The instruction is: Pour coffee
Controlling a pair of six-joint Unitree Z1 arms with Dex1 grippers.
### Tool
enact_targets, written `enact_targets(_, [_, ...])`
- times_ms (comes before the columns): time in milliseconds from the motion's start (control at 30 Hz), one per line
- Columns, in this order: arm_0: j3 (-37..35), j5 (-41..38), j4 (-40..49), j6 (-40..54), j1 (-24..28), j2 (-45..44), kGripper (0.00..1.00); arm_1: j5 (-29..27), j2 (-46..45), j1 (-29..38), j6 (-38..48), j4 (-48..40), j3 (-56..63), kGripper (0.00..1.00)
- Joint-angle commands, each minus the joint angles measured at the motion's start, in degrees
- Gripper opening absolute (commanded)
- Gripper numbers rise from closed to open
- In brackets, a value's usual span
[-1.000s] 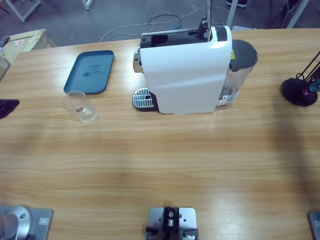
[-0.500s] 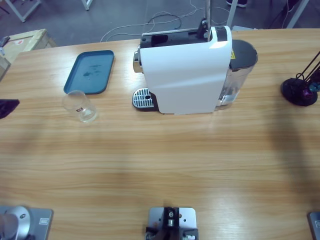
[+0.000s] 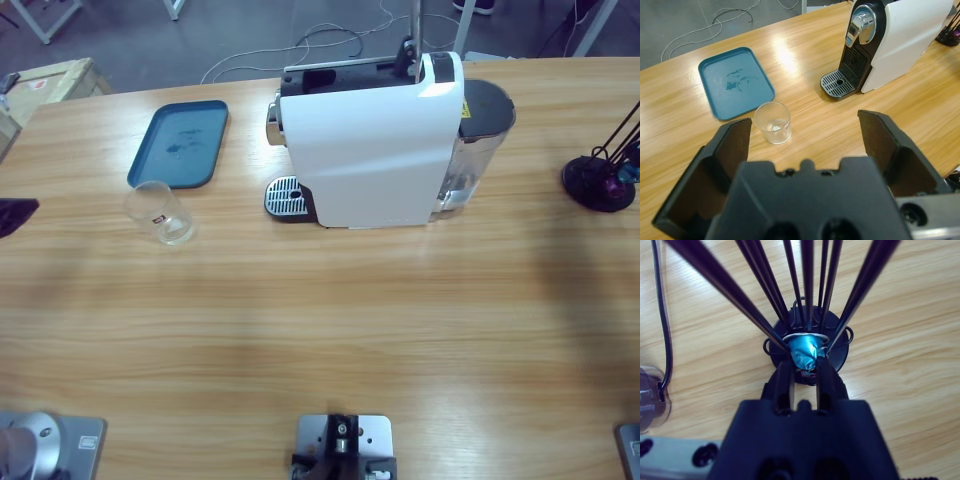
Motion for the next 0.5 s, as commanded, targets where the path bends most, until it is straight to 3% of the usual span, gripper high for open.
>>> enact_targets(33, [1.2, 0.4, 0.3, 0.5, -0.5, -0.4, 0.899, -1.4, 2.3, 0.5, 1.1, -0.4, 0.2, 0.000])
enact_targets(233, [1.2, 0.4, 0.2, 0.5, -0.5, -0.4, 0.899, -2.1, 0.1, 0.5, 1.2, 0.8, -0.7, 0.000])
enact_targets(500, [1.3, 0.4, 0.1, 0.4, -0.5, -1.1, 0.899, -3.0, -3.5, 0.5, 0.1, 11.2, -10.9, 0.000])
